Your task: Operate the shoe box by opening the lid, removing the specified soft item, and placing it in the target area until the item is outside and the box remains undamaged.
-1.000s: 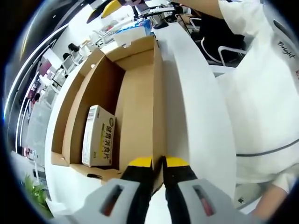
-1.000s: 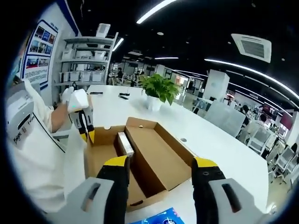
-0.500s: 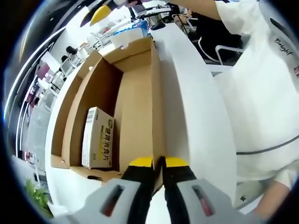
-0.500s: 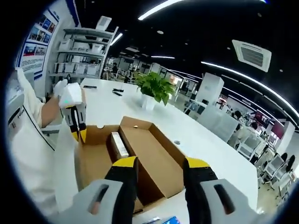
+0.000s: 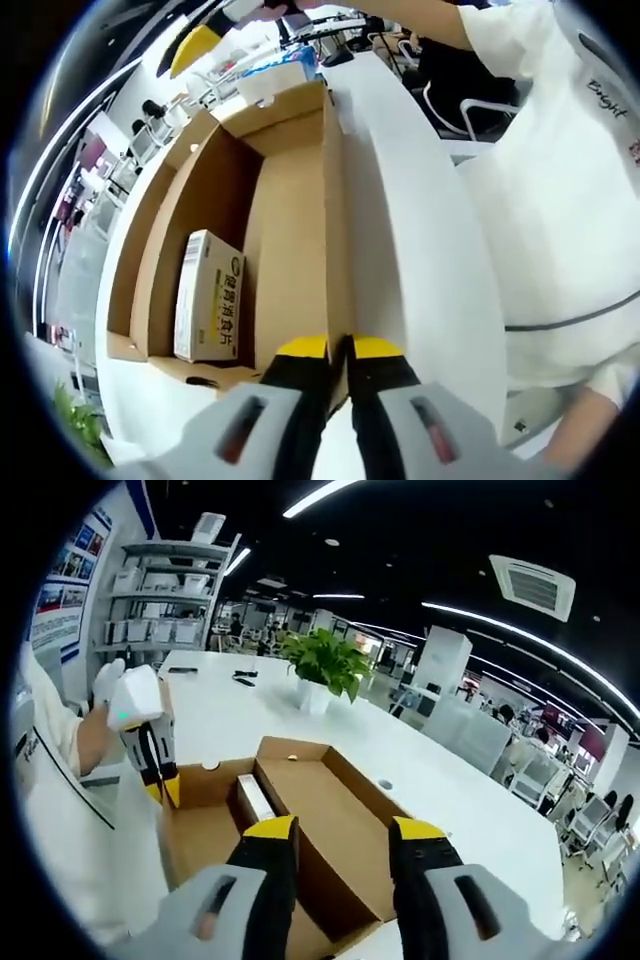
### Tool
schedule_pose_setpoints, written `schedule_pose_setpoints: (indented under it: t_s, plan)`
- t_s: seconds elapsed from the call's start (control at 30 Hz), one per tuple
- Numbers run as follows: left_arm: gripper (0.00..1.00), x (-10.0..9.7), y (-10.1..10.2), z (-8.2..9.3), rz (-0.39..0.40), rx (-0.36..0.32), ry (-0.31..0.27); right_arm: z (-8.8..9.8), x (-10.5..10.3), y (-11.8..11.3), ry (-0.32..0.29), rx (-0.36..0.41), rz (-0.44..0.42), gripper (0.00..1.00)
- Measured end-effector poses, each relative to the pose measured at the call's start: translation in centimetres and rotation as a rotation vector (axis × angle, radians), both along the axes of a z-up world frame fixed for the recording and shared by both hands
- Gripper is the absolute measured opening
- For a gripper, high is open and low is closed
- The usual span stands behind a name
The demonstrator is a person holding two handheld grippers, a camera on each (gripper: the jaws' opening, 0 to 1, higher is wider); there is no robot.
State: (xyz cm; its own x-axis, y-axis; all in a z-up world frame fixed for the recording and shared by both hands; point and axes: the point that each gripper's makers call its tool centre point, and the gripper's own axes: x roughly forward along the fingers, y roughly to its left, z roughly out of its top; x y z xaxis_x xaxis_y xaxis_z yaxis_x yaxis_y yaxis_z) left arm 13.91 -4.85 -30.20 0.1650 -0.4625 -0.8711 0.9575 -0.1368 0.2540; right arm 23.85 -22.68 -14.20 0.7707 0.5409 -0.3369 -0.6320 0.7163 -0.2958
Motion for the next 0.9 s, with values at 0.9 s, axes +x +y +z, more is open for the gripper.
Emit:
schedule_pose_setpoints:
  t_s: [0.9]
  plan:
    - [0.05, -0.1, 0.1, 0.0, 0.015, 0.001, 0.018, 2.8, -0.9, 5.8, -0.066, 0.177, 0.100, 0.30]
